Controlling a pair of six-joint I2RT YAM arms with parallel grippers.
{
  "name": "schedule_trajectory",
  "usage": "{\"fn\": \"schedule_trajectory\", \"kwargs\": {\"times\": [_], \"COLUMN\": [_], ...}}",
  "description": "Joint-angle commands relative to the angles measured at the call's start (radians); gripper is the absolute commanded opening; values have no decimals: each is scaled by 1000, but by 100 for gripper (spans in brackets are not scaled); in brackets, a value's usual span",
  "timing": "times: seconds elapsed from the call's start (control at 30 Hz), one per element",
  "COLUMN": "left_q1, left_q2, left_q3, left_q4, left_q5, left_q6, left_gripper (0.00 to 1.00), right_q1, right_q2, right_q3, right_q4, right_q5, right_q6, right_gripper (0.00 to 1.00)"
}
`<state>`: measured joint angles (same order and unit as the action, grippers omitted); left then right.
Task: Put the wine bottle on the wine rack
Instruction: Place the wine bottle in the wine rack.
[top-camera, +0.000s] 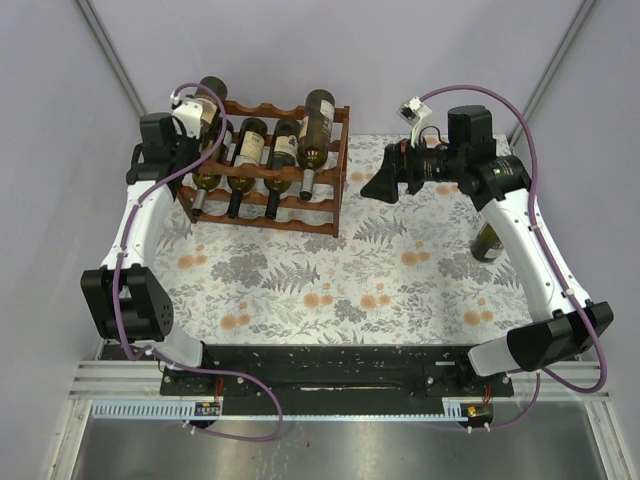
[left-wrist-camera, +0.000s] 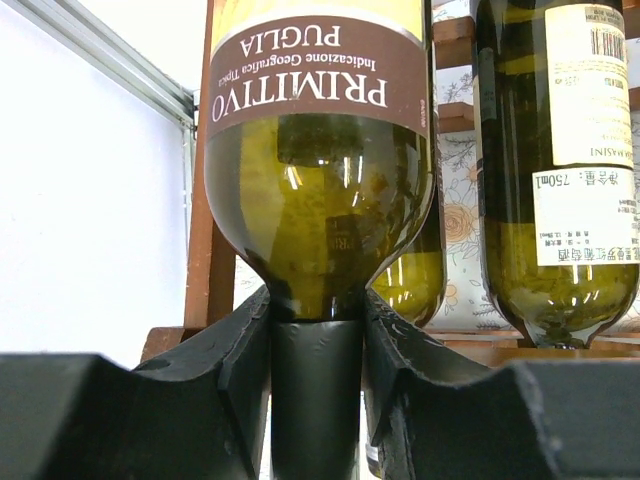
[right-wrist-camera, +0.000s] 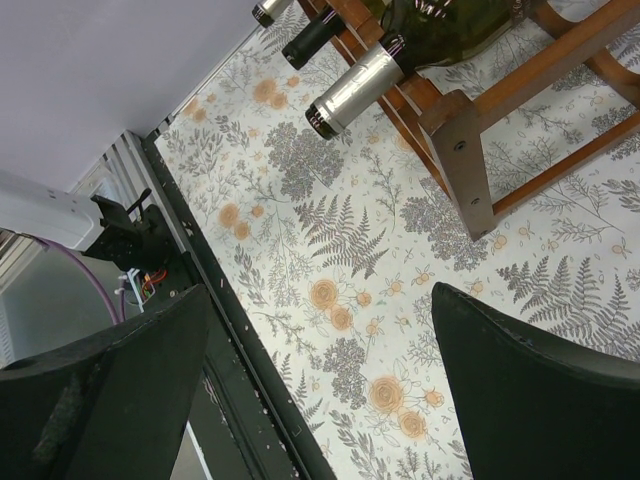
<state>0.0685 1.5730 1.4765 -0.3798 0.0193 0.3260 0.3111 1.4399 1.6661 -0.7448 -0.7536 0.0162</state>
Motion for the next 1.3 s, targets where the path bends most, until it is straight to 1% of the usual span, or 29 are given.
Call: {"fn": "schedule_trajectory", "kwargs": {"times": [0.0,0.07,0.1,0.13,0.2,0.23,0.43,0.57,0.63,0.73,0.8,0.87,0.97,1.03,1.07,1.1,1.13,1.27], "left_q1": [-1,-1,-1,-1,-1,-1,-1,-1,-1,-1,-2,-1,-4,-7,-10,-16,-32,-114], "left_q2": [-65,-64,-62,-62,-61,-57,-79,-132,-166,-232,-270,-309,-358,-381,-393,-404,-416,-436], "left_q3": [-5,-8,-10,-12,-10,-10,-4,5,13,27,36,47,82,108,116,120,125,137], "left_q4": [42,42,42,42,42,42,38,15,1,-24,-47,-76,-125,-172,-186,-200,-214,-267], "left_q5": [-15,-15,-15,-15,-15,-42,-44,-25,-24,30,60,108,198,273,306,339,362,380], "left_q6": [25,31,31,33,34,33,31,28,24,19,19,15,-30,-48,-54,-57,-62,-61], "left_gripper": [43,52,63,70,72,73,78,83,89,91,91,90,91,95,98,99,99,99], "right_q1": [-10,-10,-10,-10,-10,-10,-10,-10,-12,-12,-12,-12,-12,-12,-12,-12,-12,-13], "right_q2": [-35,-35,-38,-38,-42,-44,-50,-50,-50,-52,-67,-88,-140,-183,-200,-219,-240,-317], "right_q3": [0,-2,-3,-6,-9,-12,-20,-20,-20,-25,-34,-45,-55,-68,-74,-75,-80,-124], "right_q4": [35,36,36,39,39,38,38,36,38,36,41,45,45,39,35,22,12,-14], "right_q5": [-27,-27,-27,-27,-27,-26,-21,-13,-7,37,106,208,354,436,474,521,566,736], "right_q6": [-10,-12,-10,-10,-12,-12,-10,-12,-10,-42,-51,-56,-93,-134,-154,-177,-200,-287], "right_gripper": [99,99,100,99,99,99,100,99,99,99,100,99,99,99,99,99,99,99]}}
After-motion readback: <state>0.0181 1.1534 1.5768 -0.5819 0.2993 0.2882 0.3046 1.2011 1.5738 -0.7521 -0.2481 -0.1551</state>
